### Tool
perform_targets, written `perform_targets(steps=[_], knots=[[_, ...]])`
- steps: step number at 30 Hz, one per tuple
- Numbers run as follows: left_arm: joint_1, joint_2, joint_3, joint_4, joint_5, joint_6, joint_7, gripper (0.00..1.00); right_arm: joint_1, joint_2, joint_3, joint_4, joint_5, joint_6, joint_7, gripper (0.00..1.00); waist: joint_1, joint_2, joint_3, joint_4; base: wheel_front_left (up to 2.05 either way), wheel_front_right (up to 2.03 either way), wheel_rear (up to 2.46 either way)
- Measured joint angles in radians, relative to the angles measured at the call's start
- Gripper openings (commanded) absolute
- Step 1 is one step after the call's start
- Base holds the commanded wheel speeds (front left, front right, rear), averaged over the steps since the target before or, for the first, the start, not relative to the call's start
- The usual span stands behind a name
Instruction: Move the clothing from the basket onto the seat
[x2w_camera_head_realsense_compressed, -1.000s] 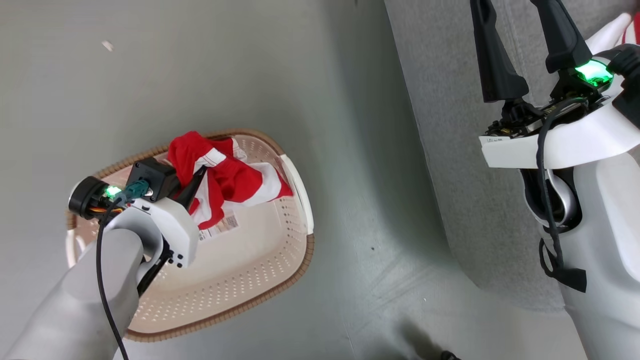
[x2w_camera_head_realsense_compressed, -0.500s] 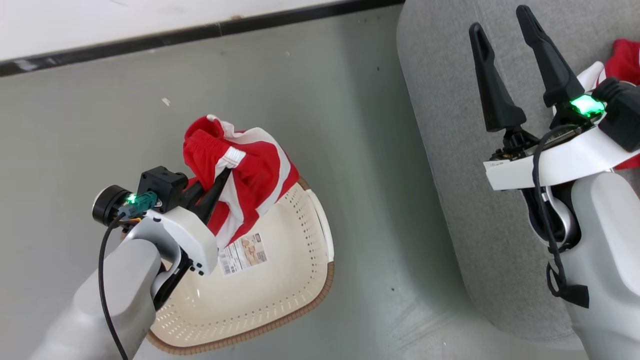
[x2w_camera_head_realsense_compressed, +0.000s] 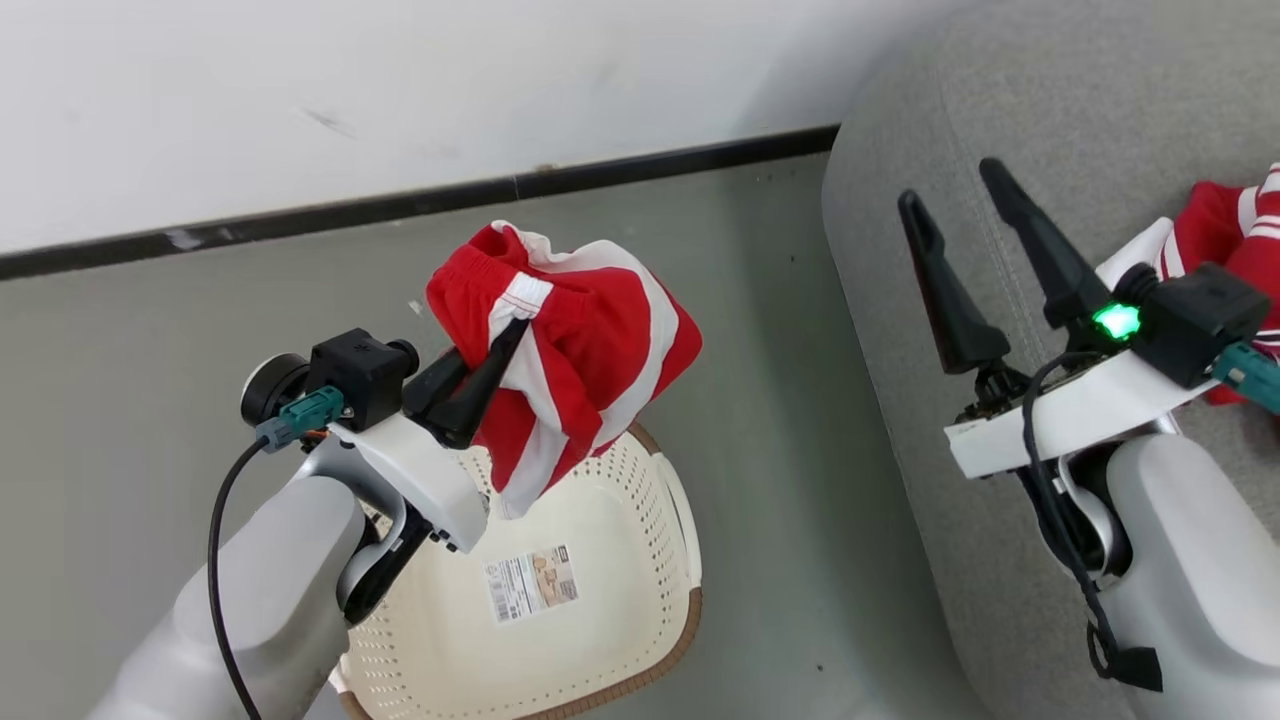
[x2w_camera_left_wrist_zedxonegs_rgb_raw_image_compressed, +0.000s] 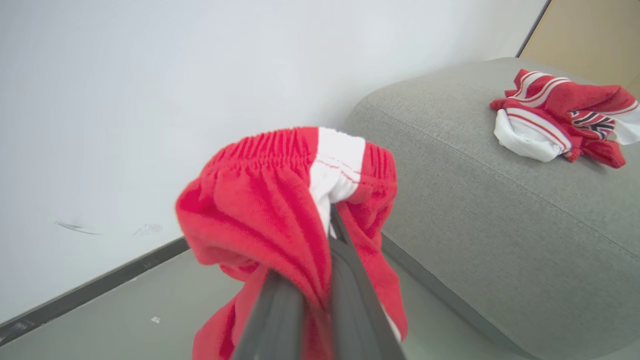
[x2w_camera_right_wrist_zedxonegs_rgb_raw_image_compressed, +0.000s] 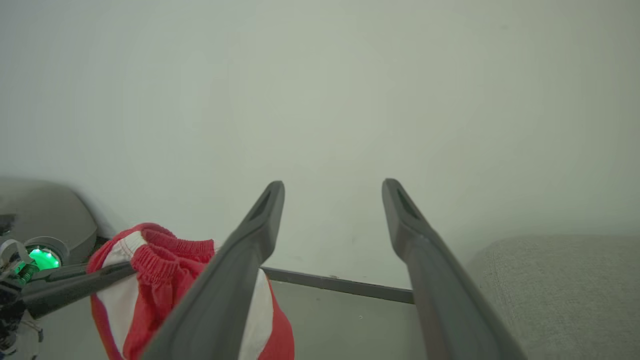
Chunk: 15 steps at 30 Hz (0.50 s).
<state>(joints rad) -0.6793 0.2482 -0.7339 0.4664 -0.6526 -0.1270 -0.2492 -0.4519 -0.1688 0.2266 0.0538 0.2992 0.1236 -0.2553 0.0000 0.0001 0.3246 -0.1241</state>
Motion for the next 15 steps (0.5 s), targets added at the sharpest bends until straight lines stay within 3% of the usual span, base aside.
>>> perform_targets(steps=[15], knots=[[0.0,0.016,0.011,-0.079,0.0,0.0,0.0,0.0,0.121,-0.028,0.09,0.052,0.042,0.0,0.0,1.0,0.0,0.0,-0.158,0.037,0.0,0.0,0.0]])
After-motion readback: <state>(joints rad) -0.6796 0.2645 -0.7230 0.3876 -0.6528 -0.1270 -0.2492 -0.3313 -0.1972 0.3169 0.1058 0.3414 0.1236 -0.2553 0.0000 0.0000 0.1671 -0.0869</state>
